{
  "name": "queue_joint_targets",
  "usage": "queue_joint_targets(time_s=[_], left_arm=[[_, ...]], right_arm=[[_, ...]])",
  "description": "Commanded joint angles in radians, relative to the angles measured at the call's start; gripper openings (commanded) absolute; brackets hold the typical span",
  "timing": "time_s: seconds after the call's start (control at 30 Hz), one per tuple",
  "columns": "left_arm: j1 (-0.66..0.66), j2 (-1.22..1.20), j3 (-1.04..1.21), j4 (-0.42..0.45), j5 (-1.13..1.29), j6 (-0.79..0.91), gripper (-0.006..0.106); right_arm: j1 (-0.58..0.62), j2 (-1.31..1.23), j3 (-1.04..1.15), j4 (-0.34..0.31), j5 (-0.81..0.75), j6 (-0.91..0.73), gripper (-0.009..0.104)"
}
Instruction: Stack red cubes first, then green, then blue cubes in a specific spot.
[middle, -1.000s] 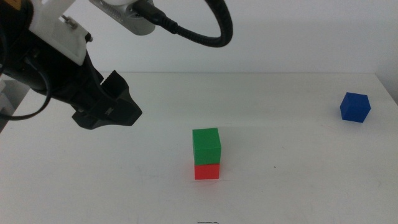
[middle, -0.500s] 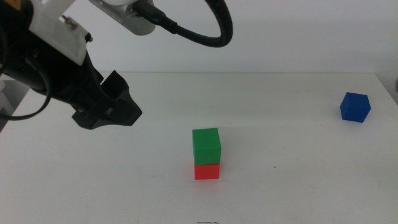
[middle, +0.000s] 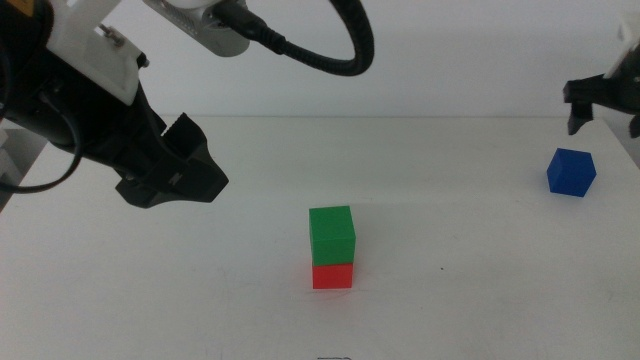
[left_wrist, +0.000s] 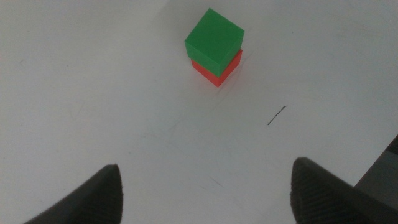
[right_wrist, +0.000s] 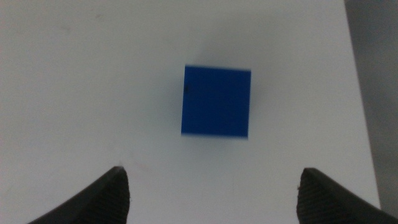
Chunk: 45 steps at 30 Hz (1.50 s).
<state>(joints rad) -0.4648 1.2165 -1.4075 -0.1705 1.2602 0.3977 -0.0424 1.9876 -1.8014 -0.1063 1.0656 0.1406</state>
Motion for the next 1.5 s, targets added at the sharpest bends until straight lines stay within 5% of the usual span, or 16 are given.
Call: queue_joint_targets(time_s=[0.0, 0.53, 0.63, 0.77, 0.93, 1.17, 1.37, 1.47], left_arm=[[-0.001, -0.025, -0.025, -0.026, 0.059, -0.001, 0.091], [-0.001, -0.025, -0.025, -0.026, 0.059, -0.001, 0.091], [-0.001, -0.025, -0.025, -0.026, 0.059, -0.001, 0.091], [-0.001, -0.025, -0.025, -0.026, 0.059, -0.001, 0.091], [-0.001, -0.025, -0.025, -0.026, 0.059, -0.001, 0.091], [-0.001, -0.025, -0.025, -0.024, 0.059, -0.001, 0.091], [-0.001, -0.025, -0.025, -0.024, 0.059, -0.001, 0.091], [-0.001, -0.025, -0.025, -0.023, 0.058, -0.001, 0.091]], right_arm=[[-0.017, 0.000, -0.079, -0.026, -0.015, -0.015, 0.074], [-0.046, 0.222, -0.113, -0.015, -0.162, -0.006, 0.072], [-0.046, 0.228, -0.113, -0.016, -0.194, -0.006, 0.057], [-0.042, 0.223, -0.113, -0.016, -0.203, -0.010, 0.004], [0.009, 0.110, -0.030, -0.035, -0.194, -0.005, -0.001], [0.233, -0.327, 0.356, -0.126, -0.246, 0.282, -0.001], [0.549, -0.432, 0.302, -0.308, -0.054, 0.609, -0.001], [0.669, -0.380, 0.222, -0.325, 0.046, 0.669, -0.001]])
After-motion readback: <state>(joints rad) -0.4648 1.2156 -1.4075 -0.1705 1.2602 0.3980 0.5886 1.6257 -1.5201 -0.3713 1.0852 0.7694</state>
